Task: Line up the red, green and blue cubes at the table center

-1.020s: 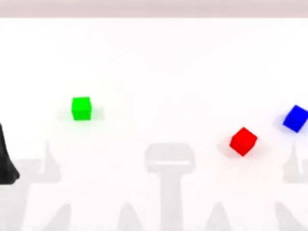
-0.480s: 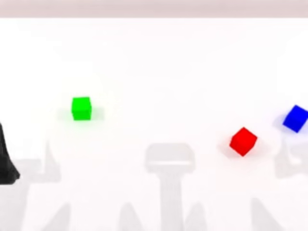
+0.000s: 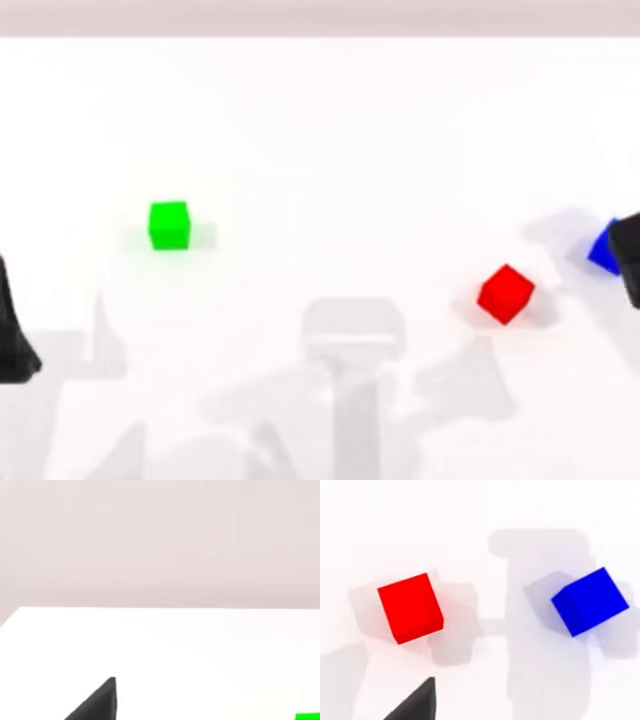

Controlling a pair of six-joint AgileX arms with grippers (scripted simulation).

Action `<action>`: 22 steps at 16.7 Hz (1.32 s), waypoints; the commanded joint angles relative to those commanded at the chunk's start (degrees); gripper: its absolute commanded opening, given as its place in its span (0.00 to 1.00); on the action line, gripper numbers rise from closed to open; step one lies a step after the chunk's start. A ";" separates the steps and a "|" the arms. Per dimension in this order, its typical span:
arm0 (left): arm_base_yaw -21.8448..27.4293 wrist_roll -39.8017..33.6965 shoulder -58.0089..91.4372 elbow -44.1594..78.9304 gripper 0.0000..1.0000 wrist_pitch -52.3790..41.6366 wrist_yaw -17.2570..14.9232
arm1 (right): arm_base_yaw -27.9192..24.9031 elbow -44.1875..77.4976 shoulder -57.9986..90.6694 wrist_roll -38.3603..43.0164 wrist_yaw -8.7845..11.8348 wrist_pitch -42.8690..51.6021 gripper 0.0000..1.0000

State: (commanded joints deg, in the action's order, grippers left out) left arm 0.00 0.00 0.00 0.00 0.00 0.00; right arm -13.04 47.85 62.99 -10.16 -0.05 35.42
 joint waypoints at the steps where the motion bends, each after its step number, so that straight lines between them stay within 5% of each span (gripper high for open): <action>1: 0.00 0.00 0.00 0.00 1.00 0.00 0.00 | -1.17 4.13 6.07 -0.91 0.02 3.27 1.00; 11: 0.00 0.00 0.00 0.00 1.00 0.00 0.00 | -9.96 36.37 47.26 -7.80 0.05 26.28 1.00; 22: 0.00 0.00 0.00 0.00 1.00 0.00 0.00 | -10.73 38.17 51.92 -8.56 -0.04 25.85 1.00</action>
State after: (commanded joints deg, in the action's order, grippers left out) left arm 0.00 0.00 0.00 0.00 0.00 0.00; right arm -23.76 86.02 114.91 -18.72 -0.09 61.27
